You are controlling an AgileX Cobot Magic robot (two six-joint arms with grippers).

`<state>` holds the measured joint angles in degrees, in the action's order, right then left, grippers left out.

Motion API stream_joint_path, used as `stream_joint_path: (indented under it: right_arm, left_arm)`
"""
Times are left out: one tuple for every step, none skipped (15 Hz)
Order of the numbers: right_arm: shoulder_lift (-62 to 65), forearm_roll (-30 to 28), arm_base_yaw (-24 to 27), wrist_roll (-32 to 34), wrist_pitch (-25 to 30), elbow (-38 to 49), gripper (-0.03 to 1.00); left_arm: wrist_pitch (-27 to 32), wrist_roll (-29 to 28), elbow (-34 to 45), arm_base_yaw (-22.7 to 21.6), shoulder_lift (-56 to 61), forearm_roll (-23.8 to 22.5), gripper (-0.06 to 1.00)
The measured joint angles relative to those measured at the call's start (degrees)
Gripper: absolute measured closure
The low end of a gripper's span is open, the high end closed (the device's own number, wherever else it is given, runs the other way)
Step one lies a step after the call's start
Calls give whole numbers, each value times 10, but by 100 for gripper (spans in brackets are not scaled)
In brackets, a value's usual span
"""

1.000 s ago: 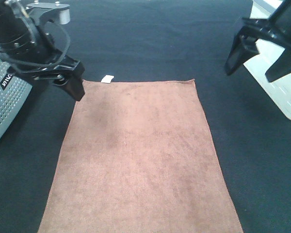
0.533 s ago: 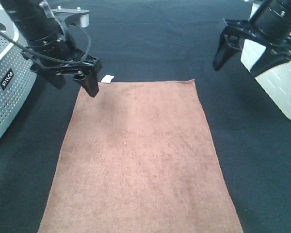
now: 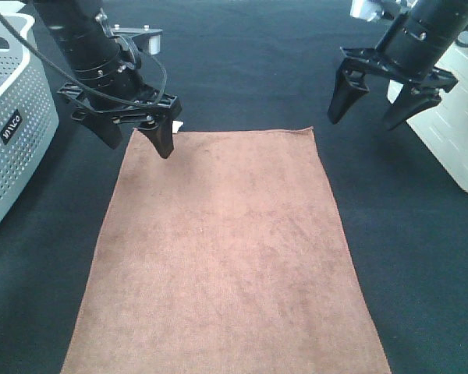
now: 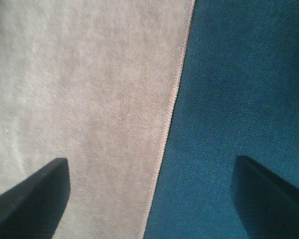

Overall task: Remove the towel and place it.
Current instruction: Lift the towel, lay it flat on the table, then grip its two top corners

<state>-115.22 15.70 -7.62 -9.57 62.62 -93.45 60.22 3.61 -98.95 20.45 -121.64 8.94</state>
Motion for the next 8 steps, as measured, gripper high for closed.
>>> stream_joint_path:
  right_arm:
    - [-6, 0, 0, -3, 1, 0, 16]
    - [-9, 0, 0, -13, 1, 0, 16]
    - [-10, 0, 0, -16, 1, 0, 16]
    - [-11, 0, 0, -17, 1, 0, 16]
    - [-13, 0, 0, -17, 1, 0, 16]
    - [-15, 2, 0, -18, -1, 0, 16]
    - [-15, 4, 0, -18, -1, 0, 16]
    - [-15, 6, 0, -18, -1, 0, 16]
  left_arm:
    - [8, -1, -9, 0, -7, 0, 17]
    - [12, -7, -19, 0, -11, 0, 17]
    - [13, -10, -27, 0, -12, 0, 17]
    - [13, -12, -33, 0, -12, 0, 17]
    - [13, -14, -35, 0, -12, 0, 17]
    - [14, -14, -35, 0, -12, 0, 17]
    - [15, -15, -35, 0, -12, 0, 18]
    - [20, -15, -35, 0, -12, 0, 18]
